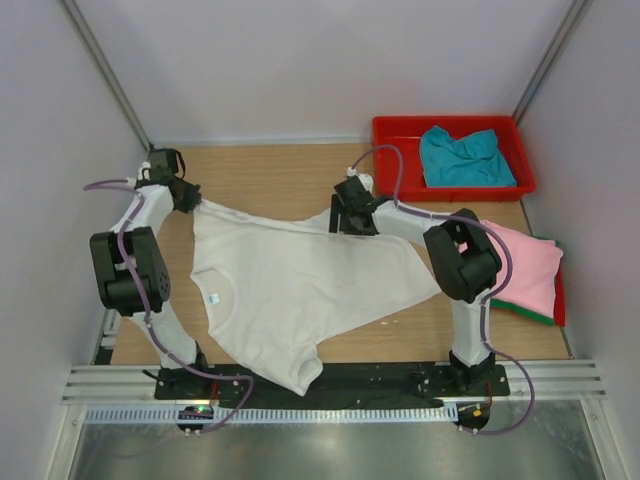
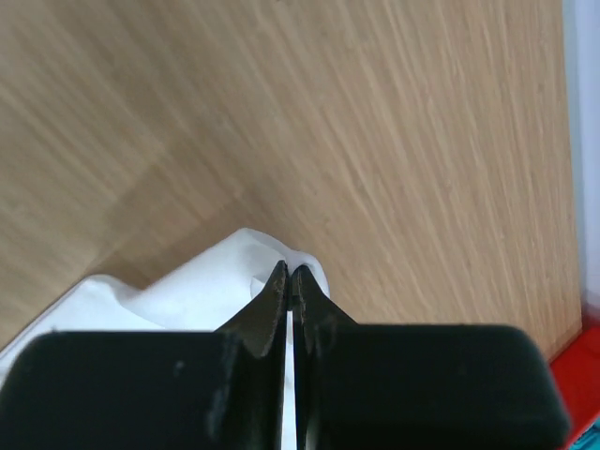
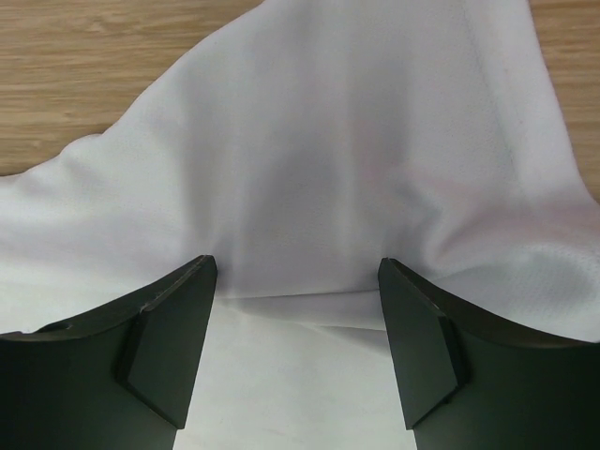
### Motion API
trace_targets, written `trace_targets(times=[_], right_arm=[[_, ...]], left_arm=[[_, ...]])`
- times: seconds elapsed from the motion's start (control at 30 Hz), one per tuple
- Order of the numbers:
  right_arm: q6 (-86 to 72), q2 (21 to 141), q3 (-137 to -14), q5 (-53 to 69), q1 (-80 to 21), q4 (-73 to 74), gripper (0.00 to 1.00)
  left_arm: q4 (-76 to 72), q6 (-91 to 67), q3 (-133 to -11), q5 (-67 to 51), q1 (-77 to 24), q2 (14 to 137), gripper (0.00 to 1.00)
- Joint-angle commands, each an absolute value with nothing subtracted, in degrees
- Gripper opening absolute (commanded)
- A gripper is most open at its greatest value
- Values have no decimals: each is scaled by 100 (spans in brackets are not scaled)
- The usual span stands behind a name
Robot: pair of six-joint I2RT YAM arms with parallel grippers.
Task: Fold and stack the t-shirts
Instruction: Flatten the tshirt out
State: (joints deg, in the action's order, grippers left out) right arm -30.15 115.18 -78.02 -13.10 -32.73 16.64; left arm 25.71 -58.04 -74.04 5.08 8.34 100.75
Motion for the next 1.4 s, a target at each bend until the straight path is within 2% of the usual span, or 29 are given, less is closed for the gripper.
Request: trace_targets(times=[0.0, 0.23, 0.33, 0.47, 0.57, 0.63, 0.8, 0.93, 1.0, 1.17, 1.37], right_arm=[[-3479, 11381, -8049, -1240, -3314, 1854, 76], [-3823, 11952, -8937, -1151, -3331, 1854, 76], [-3779, 12224, -9526, -1353, -3331, 1968, 76], [-3779, 12542, -10185, -1503, -3331, 2205, 76], [-3946, 12604, -10292, -1617, -3331, 2390, 76], [-4113, 12542, -10065, -1661, -3331, 2408, 76], [-4166, 12174, -9353, -1960, -3305, 2435, 77], [-3869, 12164, -9421, -1846, -3226, 2505, 77], [-3684, 12208, -9562, -1811, -3226, 2522, 76], [-3209, 12199, -9344, -1547, -3261, 2601, 62], [-2787, 11253, -7702, -1529, -3305, 2514, 48]], left_arm=[[2364, -5493, -8232, 641, 888, 10667, 0], [2285, -5265, -9069, 729, 888, 11389, 0], [2320, -5151, -9929, 650, 844, 11845, 0], [2829, -4931, -12051, 555, 668, 12697, 0], [3260, -4659, -13065, 405, 458, 13182, 0], [3340, -4562, -13201, 265, 396, 13280, 0], [3200, -4561, -12071, 27, 299, 12589, 0], [2936, -4597, -10394, -132, 290, 11780, 0], [2936, -4640, -9951, -132, 290, 11436, 0], [3058, -4842, -8354, -35, 299, 10286, 0], [3497, -5159, -7121, 518, 290, 9362, 0]])
